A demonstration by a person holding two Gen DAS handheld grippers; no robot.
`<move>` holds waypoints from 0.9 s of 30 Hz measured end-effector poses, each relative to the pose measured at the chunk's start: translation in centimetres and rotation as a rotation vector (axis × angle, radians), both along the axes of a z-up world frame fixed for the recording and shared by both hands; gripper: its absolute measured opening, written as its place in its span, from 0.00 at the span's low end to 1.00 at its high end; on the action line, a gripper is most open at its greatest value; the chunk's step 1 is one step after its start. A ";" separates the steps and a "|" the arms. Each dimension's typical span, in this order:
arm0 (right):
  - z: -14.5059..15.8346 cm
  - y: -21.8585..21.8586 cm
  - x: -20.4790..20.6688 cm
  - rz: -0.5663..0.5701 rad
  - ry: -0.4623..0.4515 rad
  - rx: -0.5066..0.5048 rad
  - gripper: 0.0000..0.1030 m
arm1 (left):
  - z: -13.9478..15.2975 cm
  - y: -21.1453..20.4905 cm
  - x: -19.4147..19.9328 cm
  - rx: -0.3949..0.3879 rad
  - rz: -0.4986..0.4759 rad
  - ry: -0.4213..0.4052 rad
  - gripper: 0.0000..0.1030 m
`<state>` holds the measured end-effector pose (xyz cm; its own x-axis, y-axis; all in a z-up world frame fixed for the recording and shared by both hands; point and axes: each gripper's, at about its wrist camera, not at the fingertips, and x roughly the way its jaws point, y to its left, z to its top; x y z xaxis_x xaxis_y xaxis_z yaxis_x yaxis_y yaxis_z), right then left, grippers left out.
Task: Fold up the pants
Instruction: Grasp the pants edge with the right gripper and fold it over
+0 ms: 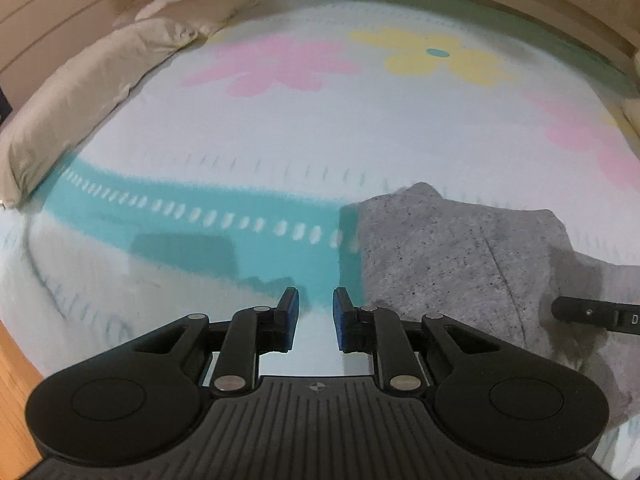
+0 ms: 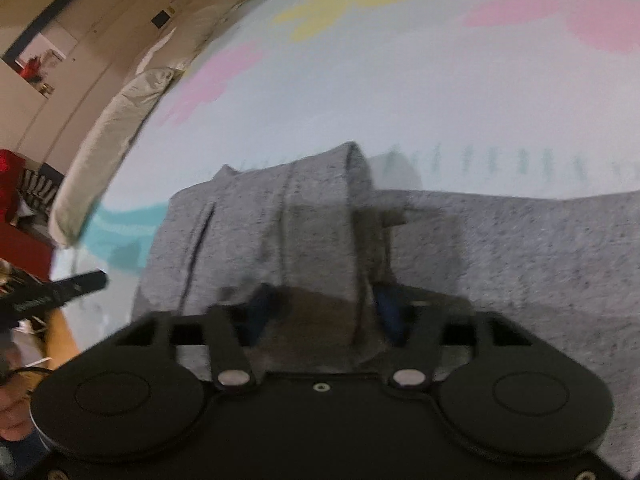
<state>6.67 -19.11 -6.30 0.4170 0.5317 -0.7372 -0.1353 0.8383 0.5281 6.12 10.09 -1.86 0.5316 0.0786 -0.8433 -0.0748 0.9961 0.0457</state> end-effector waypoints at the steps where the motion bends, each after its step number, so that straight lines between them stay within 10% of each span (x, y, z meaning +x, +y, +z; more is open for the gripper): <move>1: 0.4 0.2 -0.2 -0.003 -0.014 -0.013 0.31 | 0.1 0.3 0.0 -0.004 0.008 0.001 0.18; 13: 13.7 -0.7 -7.2 -0.023 -0.373 -0.106 0.16 | 0.8 -0.6 0.3 0.001 0.042 -0.020 0.18; 27: 5.0 -8.6 -7.4 -0.153 -0.043 -0.365 0.17 | 0.2 -9.9 -0.4 0.045 -0.205 -0.026 0.19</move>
<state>-0.77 -27.76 -1.26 0.5056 0.1674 -0.8464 -0.0101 0.9821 0.1882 5.74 0.18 -1.65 0.5618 0.0040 -0.8273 0.1270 0.9877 0.0910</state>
